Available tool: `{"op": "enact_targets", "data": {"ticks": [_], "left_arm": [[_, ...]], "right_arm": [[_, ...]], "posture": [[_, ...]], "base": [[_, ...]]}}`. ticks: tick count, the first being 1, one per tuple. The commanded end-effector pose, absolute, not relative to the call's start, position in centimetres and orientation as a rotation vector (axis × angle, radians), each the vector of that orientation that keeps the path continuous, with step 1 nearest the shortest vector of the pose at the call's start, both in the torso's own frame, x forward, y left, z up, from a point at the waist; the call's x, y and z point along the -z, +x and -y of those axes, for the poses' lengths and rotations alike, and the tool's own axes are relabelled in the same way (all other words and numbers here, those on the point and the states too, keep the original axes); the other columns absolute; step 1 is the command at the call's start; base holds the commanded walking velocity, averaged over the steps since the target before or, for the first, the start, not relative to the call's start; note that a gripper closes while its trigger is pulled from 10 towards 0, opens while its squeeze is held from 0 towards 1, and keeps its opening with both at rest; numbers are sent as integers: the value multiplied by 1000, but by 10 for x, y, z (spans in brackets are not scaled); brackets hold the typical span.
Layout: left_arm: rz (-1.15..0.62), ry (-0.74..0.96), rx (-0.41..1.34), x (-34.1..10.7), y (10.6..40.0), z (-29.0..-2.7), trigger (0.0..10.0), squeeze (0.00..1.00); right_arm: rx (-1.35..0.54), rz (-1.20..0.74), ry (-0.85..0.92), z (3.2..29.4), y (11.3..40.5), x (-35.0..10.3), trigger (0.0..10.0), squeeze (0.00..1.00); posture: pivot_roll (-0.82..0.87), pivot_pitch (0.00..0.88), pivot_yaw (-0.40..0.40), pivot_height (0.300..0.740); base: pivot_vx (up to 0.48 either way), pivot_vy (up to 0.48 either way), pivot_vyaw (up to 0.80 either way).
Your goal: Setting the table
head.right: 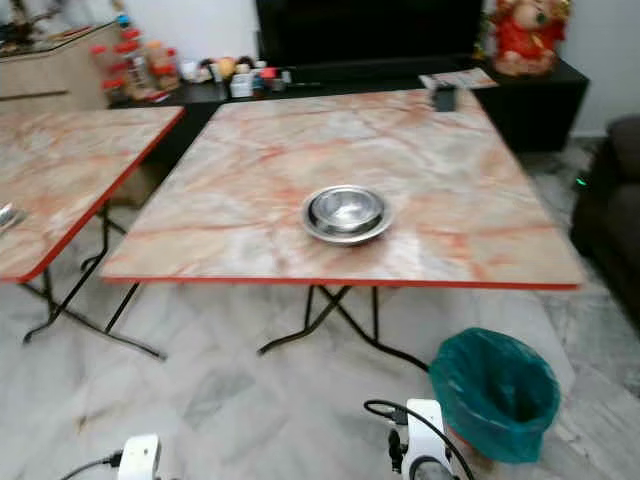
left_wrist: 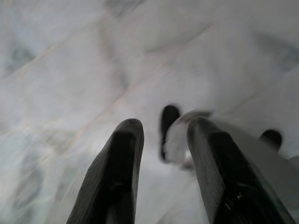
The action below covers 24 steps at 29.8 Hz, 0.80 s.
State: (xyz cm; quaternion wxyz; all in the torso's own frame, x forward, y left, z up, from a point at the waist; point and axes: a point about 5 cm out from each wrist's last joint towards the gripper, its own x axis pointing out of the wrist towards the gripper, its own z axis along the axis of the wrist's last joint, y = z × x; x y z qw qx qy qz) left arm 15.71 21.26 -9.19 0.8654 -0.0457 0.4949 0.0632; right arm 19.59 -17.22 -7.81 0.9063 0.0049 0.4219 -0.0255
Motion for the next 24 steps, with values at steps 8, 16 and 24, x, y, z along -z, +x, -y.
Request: {"op": "enact_targets", "data": {"ticks": [8,16,24], "left_arm": [[-1019,-113,-153,90,162,-213,10000,0],[-1021,-109,-157,90,159,-216,10000,0],[-1026,-106,-166,91,154,-221,10000,0]], "right_arm": [[62,-884,26,175,193,80,10000,0],[56,-894,25,172,189,82,10000,0],[42,-897,35,166,187,83,10000,0]], "posture": [[10,31,69,723],[25,9,85,723],[28,0,96,723]], "base": [[0,425,272],[0,424,0],[0,424,0]]}}
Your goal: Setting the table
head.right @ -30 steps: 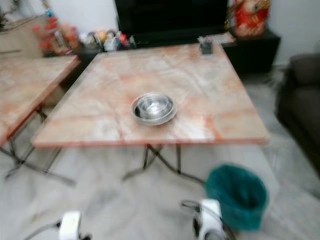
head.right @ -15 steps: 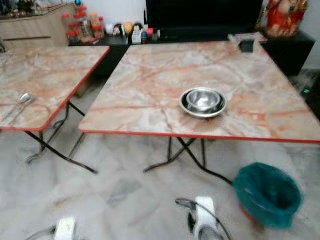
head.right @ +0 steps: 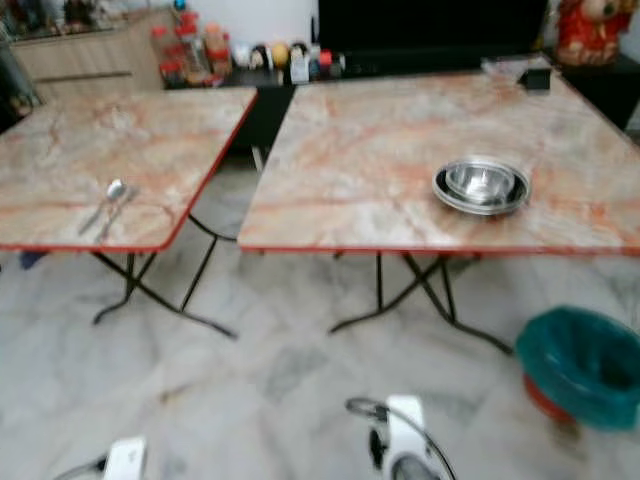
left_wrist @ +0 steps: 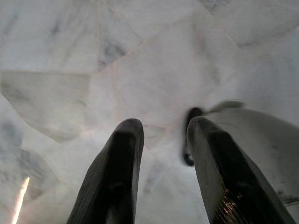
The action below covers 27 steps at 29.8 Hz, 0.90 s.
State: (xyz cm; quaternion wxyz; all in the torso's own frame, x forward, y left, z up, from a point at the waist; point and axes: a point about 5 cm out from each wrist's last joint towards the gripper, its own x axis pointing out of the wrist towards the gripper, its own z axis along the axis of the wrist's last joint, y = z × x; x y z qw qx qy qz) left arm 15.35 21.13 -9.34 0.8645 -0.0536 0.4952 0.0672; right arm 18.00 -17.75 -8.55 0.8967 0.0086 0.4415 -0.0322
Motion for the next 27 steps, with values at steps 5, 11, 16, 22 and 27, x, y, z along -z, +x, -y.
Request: {"op": "enact_targets", "data": {"ticks": [5,11,16,22,27], "left_arm": [[-1025,-102,-168,91,154,-223,10000,0],[-1025,-96,-171,91,153,-225,10000,0],[-1028,-92,-164,91,152,-225,10000,0],[-1032,-83,-152,91,152,-224,10000,0],[-1028,-82,-148,90,154,-224,10000,0]], "right_arm": [[37,-889,28,165,190,82,10000,0],[30,-880,26,163,192,81,10000,0],[33,-884,22,164,191,81,10000,0],[42,-887,19,169,189,82,10000,0],[49,-891,20,170,187,83,10000,0]], "posture": [[37,0,97,723],[37,0,96,723],[30,0,93,723],[21,0,94,723],[16,0,94,723]], "base": [[0,420,0],[0,420,0],[0,419,0],[0,418,0],[0,416,0]]}}
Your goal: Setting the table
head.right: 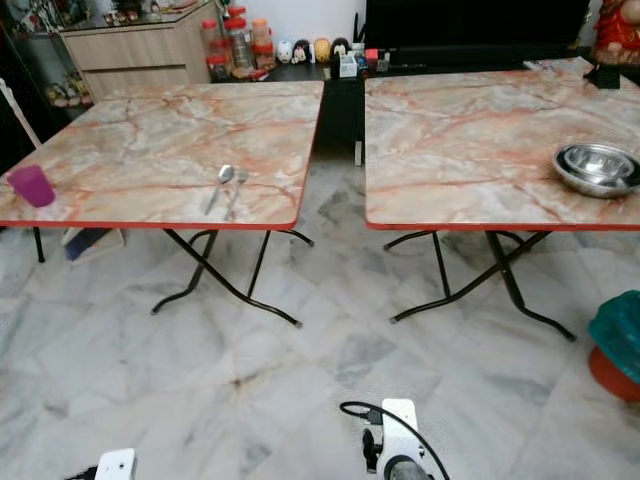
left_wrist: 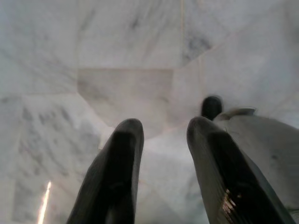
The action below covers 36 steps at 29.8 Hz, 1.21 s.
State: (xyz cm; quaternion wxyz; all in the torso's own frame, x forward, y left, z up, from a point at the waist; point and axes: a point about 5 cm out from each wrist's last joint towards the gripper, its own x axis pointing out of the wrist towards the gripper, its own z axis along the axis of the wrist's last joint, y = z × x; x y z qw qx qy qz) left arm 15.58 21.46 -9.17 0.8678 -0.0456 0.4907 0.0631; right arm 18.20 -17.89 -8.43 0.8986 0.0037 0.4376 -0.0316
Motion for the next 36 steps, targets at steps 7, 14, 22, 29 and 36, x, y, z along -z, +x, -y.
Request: {"op": "enact_targets", "data": {"ticks": [7,14,22,29,36], "left_arm": [[-1024,-79,-145,90,156,-224,10000,0],[-992,-87,-165,84,168,-227,10000,0],[-985,-97,-176,84,169,-226,10000,0],[-988,-75,-181,85,166,-227,10000,0],[-950,-98,-194,82,172,-225,10000,0]], "right_arm": [[52,-892,21,170,186,83,10000,0],[72,-875,51,169,194,79,10000,0],[72,-873,54,169,194,79,10000,0],[71,-867,57,168,196,78,10000,0],[69,-863,65,168,196,78,10000,0]], "posture": [[14,0,92,723],[34,0,90,723],[58,0,77,723],[62,0,76,723],[62,0,76,723]], "base": [[0,413,0],[0,411,0],[0,383,-316],[0,133,0],[0,0,0]]}}
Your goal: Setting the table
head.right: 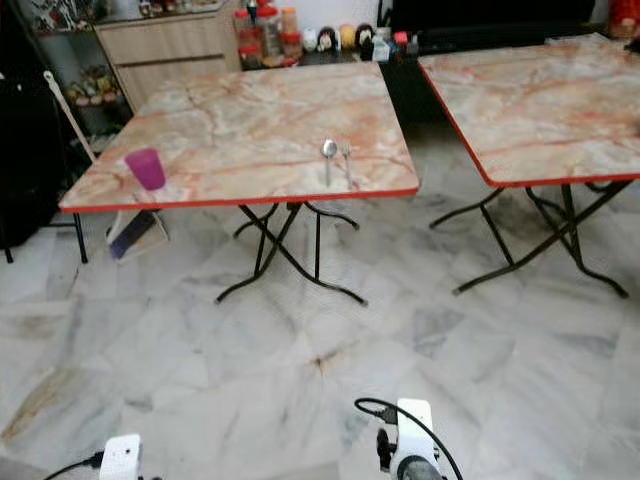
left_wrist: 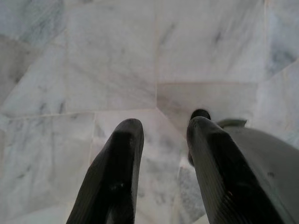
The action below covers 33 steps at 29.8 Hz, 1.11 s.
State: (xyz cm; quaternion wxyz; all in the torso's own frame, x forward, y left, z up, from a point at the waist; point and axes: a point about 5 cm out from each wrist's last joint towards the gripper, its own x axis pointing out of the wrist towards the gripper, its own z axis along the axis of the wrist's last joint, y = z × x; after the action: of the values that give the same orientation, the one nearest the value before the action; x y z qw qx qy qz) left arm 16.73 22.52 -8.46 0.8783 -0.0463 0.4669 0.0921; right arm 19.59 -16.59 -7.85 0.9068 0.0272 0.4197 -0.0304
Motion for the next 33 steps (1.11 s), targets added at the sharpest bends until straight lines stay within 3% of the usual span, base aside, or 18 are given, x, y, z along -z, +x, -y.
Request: {"op": "enact_targets", "data": {"ticks": [1,15,20,28,33], "left_arm": [[-950,-98,-194,82,172,-225,10000,0],[-931,-97,-206,81,176,-221,10000,0],[-914,-108,-211,80,178,-220,10000,0],[-920,-105,-216,82,175,-220,10000,0],[-921,-112,-223,82,174,-219,10000,0]], "right_arm": [[69,-863,65,168,196,78,10000,0],[65,-857,41,174,196,78,10000,0],[67,-853,50,172,197,77,10000,0],[63,-851,30,173,196,77,10000,0],[62,-844,12,176,197,77,10000,0]], "posture": [[62,0,76,723],[48,0,63,723],[52,5,62,723],[44,0,63,723],[46,0,57,723]], "base": [[0,0,0],[403,0,0],[467,0,581],[480,0,0],[480,0,693]]}}
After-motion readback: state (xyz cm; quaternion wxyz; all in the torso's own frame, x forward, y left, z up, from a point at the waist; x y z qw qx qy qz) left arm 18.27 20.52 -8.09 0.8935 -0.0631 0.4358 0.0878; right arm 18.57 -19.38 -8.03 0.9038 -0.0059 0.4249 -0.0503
